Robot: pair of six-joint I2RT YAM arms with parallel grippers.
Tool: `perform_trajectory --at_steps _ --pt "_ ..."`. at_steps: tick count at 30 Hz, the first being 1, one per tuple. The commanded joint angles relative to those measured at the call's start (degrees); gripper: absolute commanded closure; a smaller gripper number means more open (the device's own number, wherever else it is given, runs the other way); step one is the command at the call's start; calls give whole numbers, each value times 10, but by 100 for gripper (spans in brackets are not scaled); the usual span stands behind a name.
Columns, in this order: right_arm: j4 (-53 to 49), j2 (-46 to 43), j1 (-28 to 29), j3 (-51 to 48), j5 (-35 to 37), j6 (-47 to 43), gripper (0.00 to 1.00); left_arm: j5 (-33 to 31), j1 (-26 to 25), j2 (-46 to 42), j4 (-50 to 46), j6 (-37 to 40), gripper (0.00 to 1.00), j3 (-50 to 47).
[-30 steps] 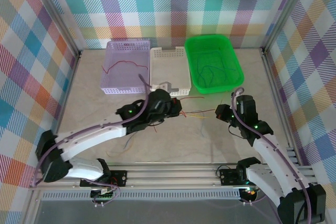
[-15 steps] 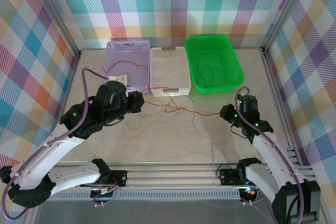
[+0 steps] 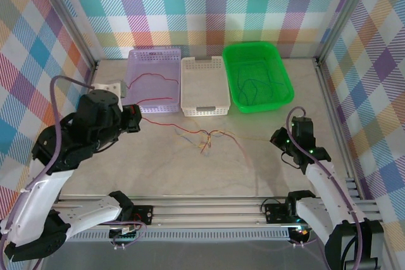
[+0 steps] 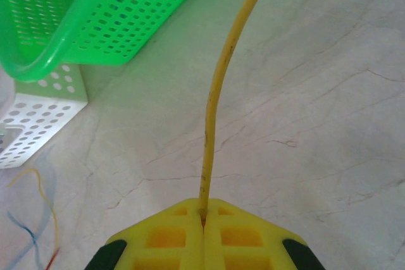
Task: Untangle the cables
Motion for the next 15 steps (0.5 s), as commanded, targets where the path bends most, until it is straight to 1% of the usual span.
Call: perform_trajectory --at_steps 1,5,11,15 --pt "-15 -4 -7 -9 31 1 100 -55 8 -5 -47 33 100 40" --pt "-15 -6 -8 -11 38 2 100 -78 9 -4 -59 44 100 58" --pt "-26 -19 -11 -15 61 8 100 -147 9 -7 -72 69 100 86" --pt "-25 -19 -13 -15 64 9 100 -167 9 -6 -69 76 100 88"
